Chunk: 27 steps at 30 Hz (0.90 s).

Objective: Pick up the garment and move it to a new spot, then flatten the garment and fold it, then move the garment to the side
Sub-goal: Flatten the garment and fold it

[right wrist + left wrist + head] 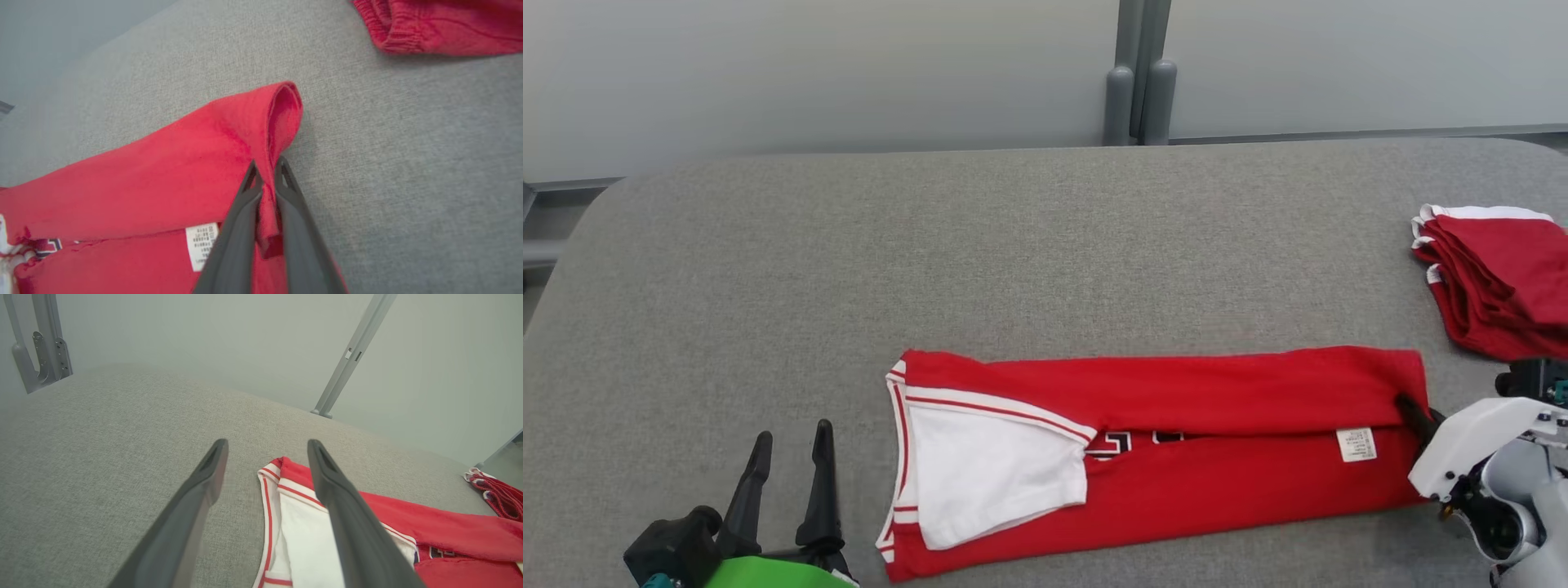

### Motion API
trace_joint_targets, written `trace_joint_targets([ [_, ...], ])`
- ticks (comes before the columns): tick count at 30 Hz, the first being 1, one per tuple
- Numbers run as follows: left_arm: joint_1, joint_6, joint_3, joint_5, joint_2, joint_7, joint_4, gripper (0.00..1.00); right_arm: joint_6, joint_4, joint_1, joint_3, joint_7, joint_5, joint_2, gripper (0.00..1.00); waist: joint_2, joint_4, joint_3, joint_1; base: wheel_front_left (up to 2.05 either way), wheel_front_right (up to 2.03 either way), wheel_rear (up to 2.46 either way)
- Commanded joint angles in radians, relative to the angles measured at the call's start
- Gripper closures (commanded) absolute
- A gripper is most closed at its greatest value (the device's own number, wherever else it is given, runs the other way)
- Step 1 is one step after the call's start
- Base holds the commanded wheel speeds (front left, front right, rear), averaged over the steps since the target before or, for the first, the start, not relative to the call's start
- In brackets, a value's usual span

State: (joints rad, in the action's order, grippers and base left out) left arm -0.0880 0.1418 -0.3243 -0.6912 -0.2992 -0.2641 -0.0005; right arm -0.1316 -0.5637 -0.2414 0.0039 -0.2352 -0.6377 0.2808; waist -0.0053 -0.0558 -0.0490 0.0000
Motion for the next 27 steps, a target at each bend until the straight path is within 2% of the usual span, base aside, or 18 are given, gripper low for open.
trace_joint_targets([
  [1, -0.008, -0.003, 0.005, 0.007, 0.002, 0.0, -0.003, 0.0, 0.002, 0.03, 0.007, -0.015, -0.015, -0.029, 0.025, 1.0, 0.0053, 0.016, -0.002, 0.0, 0.0, 0.0, 0.0],
  [7, 0.0, -0.007, 0.006, 0.013, 0.007, 0.0, -0.005, 0.0, 0.002, 0.124, 0.028, -0.059, -0.06, -0.066, 0.085, 1.0, 0.0053, 0.044, -0.007, 0.0, 0.0, 0.0, 0.0],
  [12, 0.006, -0.006, 0.005, 0.018, 0.009, 0.0, -0.008, 0.0, 0.001, 0.196, 0.045, -0.104, -0.087, -0.077, 0.105, 1.0, 0.0053, 0.058, -0.01, 0.0, 0.0, 0.0, 0.0],
  [18, 0.014, -0.007, -0.001, 0.019, 0.013, 0.0, -0.006, 0.0, 0.001, 0.297, 0.064, -0.096, -0.135, -0.114, 0.064, 1.0, 0.0053, 0.067, -0.012, 0.0, 0.0, 0.0, 0.0],
  [27, 0.023, -0.009, -0.01, 0.018, 0.012, 0.0, -0.003, 0.0, 0.001, 0.503, 0.098, -0.027, -0.226, -0.166, -0.01, 1.0, 0.0053, 0.059, -0.005, 0.0, 0.0, 0.0, 0.0],
])
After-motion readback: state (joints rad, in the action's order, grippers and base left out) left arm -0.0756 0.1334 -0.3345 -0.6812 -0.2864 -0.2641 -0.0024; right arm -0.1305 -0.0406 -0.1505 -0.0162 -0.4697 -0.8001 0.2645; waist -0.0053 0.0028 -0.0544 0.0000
